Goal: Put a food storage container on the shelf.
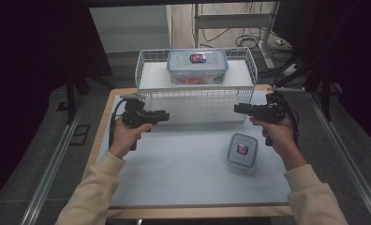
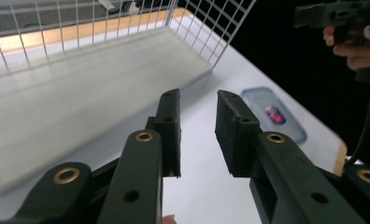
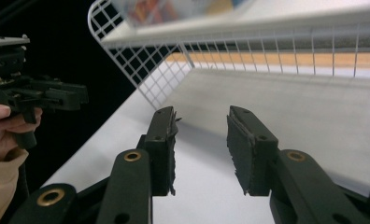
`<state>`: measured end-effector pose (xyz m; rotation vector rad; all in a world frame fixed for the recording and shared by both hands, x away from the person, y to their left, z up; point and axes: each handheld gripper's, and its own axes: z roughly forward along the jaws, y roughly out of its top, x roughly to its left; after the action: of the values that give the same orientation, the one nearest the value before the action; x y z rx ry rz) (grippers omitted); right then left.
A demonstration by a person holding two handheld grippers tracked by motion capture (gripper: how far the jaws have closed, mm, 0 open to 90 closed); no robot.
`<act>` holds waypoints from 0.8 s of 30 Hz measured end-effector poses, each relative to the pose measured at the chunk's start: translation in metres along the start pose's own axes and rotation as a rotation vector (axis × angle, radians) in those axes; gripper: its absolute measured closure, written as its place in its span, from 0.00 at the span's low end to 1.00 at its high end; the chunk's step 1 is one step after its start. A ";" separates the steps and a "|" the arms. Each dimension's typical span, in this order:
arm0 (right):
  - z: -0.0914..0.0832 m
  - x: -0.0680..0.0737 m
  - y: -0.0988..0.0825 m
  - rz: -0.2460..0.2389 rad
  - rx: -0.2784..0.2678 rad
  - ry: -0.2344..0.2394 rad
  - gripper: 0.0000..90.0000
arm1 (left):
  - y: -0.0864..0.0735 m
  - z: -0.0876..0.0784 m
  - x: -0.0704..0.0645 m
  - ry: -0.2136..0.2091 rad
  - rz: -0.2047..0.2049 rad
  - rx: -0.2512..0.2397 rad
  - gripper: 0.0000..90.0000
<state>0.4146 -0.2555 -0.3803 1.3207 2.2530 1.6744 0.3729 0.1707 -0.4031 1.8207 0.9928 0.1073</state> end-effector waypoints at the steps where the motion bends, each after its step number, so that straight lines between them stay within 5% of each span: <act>1: -0.001 0.000 -0.003 -0.006 0.001 0.001 0.68 | -0.007 -0.001 -0.002 -0.004 0.004 -0.001 0.75; 15: -0.009 -0.002 -0.057 -0.033 0.063 -0.017 0.66 | -0.055 0.011 -0.010 0.005 0.032 0.060 0.44; 24: -0.015 -0.010 -0.081 -0.024 0.082 -0.020 0.61 | -0.071 0.014 -0.006 0.005 0.007 0.076 0.37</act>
<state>0.3651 -0.2785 -0.4434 1.3144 2.3396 1.5701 0.3349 0.1670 -0.4643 1.8933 1.0061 0.0789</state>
